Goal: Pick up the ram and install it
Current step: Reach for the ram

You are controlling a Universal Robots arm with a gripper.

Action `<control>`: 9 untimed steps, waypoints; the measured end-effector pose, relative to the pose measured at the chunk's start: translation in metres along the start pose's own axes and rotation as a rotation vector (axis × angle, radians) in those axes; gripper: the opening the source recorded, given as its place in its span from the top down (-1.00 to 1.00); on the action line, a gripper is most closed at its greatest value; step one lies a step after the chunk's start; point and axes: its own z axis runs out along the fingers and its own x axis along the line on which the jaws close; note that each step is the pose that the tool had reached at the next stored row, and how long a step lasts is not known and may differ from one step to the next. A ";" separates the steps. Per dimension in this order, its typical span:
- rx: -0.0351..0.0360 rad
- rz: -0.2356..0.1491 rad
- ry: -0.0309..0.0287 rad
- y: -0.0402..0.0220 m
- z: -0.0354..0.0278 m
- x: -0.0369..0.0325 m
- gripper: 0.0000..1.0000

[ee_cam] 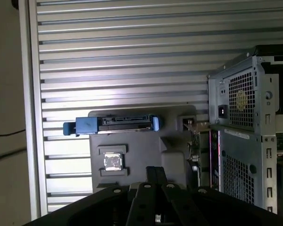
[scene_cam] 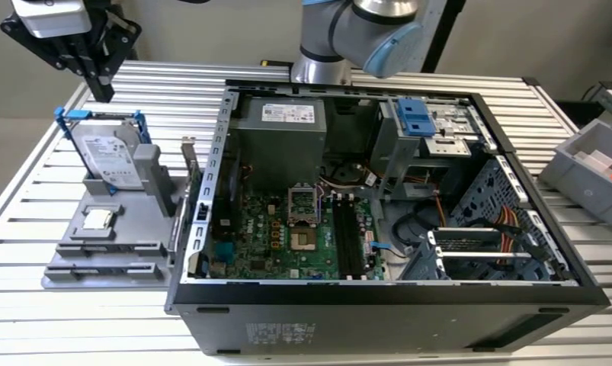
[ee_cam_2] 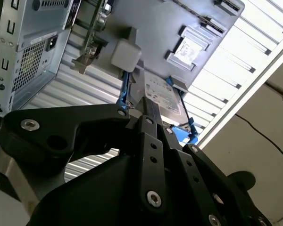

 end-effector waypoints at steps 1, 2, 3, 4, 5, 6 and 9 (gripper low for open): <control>0.0000 0.000 0.0001 0.0000 0.0000 0.0012 1.00; 0.0000 0.000 0.0001 -0.0001 0.0000 0.0024 1.00; 0.0000 0.000 0.0000 -0.0002 0.0000 0.0035 1.00; 0.0000 0.000 0.0000 -0.0003 0.0000 0.0045 1.00; 0.0001 0.000 0.0001 -0.0003 0.0000 0.0054 1.00; 0.0000 0.000 0.0000 -0.0003 0.0000 0.0063 1.00; 0.0001 -0.003 0.0002 -0.0003 0.0001 0.0091 1.00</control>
